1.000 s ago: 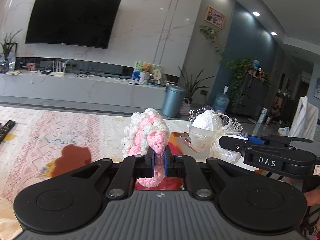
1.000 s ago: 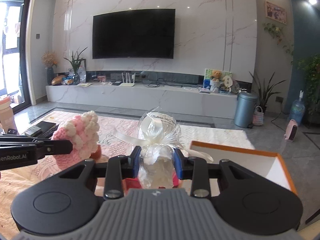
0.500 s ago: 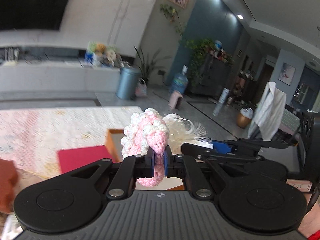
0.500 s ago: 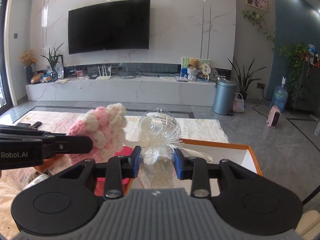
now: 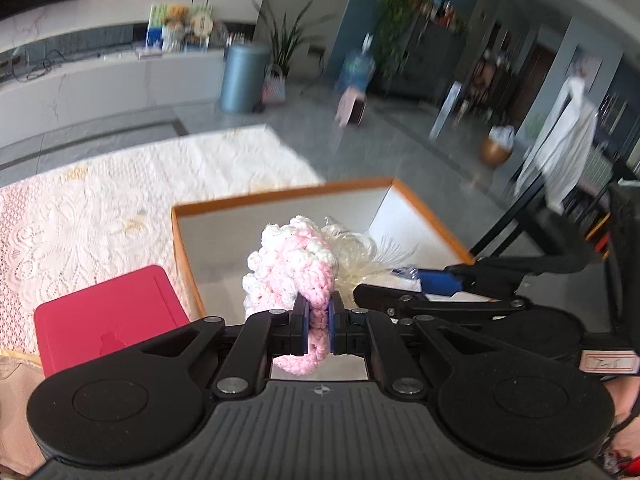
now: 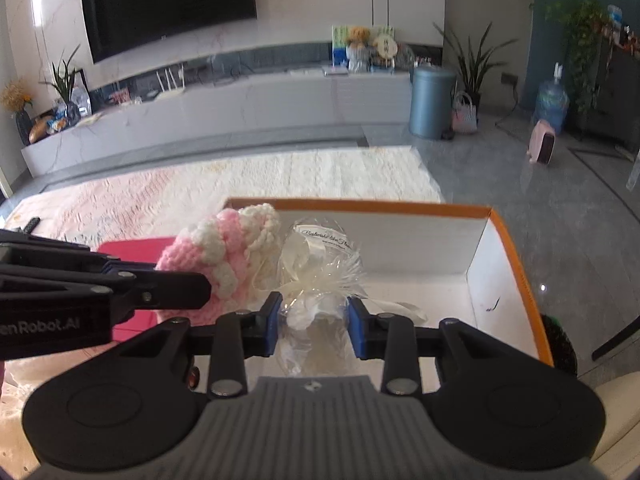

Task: Organize soft objects
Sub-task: 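Lift both held items and carry them over the orange box, then open both tools to drop the items into the orange box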

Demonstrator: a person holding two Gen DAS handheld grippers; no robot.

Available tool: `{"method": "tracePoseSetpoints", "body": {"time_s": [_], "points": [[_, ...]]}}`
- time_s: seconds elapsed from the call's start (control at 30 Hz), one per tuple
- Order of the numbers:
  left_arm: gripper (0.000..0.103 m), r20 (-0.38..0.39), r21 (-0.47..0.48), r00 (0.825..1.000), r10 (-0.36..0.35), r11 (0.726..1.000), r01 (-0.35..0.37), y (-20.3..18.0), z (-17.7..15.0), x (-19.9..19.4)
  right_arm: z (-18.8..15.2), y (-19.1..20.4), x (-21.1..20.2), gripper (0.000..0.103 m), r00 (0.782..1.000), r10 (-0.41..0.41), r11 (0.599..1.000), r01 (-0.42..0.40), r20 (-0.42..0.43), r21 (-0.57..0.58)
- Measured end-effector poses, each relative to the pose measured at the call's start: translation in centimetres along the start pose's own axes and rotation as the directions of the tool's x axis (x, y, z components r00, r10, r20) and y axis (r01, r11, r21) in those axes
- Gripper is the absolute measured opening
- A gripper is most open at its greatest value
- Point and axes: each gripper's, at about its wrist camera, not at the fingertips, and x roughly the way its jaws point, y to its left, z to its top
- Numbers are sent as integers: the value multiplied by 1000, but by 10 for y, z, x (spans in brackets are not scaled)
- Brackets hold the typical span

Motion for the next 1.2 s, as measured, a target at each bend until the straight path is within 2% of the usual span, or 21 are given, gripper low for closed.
{"method": "tracePoseSetpoints", "body": {"time_s": [0.23,0.37,0.77,0.87,0.97,1.03,1.07,1.2], "points": [[9,-111,83,991,76,994,-67,-1,0,29,-4,-3,40,34,995,6,1000,-7,-104,-17],[10,-160,87,983,87,993,-74,3,-2,38,-7,-6,55,35,989,18,1000,-21,-148,-18],[12,-233,99,965,120,990,-100,-1,-6,44,-12,-4,69,43,970,18,998,-33,-242,-58],[20,-224,92,966,131,989,-113,2,-3,43,-11,-6,70,54,963,0,998,-17,-268,-61],[37,-197,76,973,123,991,-110,4,0,36,-10,-7,65,68,963,-24,997,3,-269,-76],[59,-182,49,978,99,995,-91,7,1,27,-9,-7,61,79,964,-23,997,1,-266,-83],[61,-169,38,982,91,996,-86,7,3,24,-8,-6,58,84,965,-27,996,4,-263,-86],[61,-139,25,988,65,998,-62,6,6,10,-5,0,45,88,966,-48,993,18,-254,-117]]}}
